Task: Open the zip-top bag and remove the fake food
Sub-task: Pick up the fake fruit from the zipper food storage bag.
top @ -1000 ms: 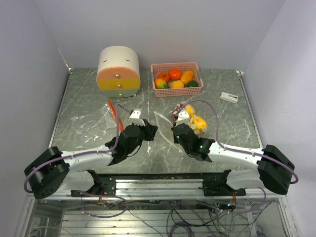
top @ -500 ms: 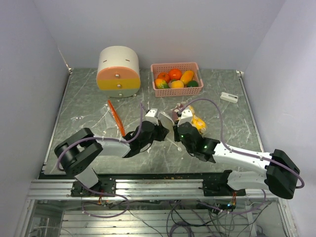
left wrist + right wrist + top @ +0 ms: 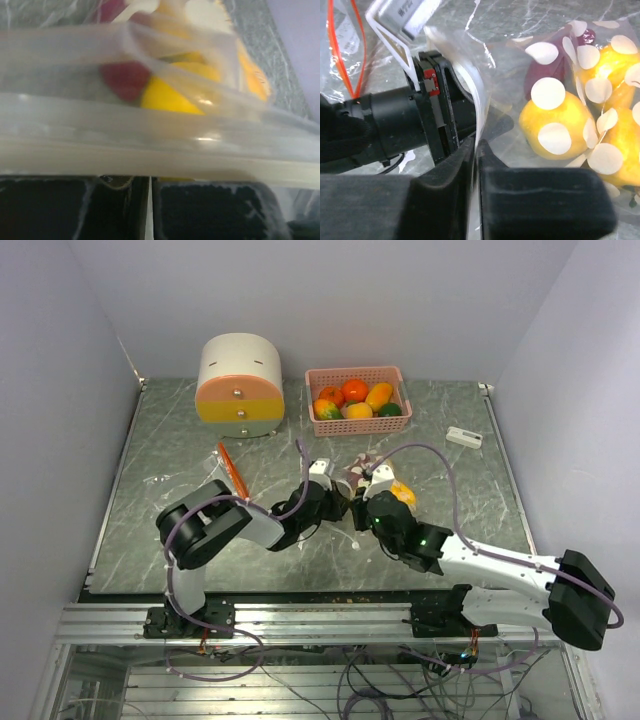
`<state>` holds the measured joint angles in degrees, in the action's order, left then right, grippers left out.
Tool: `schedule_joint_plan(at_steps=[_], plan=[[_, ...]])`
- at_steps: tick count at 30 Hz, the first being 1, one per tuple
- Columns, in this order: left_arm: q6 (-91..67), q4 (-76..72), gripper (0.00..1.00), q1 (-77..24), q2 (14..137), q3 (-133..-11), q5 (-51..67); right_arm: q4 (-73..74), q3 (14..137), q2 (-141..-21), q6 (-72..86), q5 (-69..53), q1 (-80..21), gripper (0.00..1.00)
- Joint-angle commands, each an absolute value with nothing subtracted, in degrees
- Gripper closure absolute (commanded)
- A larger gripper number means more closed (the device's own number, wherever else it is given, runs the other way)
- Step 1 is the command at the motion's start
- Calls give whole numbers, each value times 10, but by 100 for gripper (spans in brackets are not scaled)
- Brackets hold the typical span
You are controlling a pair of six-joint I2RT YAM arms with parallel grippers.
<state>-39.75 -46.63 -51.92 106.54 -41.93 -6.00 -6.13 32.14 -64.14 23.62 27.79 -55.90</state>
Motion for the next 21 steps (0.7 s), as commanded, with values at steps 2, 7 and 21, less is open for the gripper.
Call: schedule_joint_plan(at_steps=[2, 7, 21], plan=[[-428, -539, 80, -511, 1089, -388, -54, -83, 315, -606, 223, 259, -561, 69], [-437, -557, 77, -503, 1104, -366, -61, -58, 311, -545, 191, 284, -561, 41], [-436, -644, 66, -493, 1106, -327, -21, -47, 330, -612, 299, 222, -344, 46]])
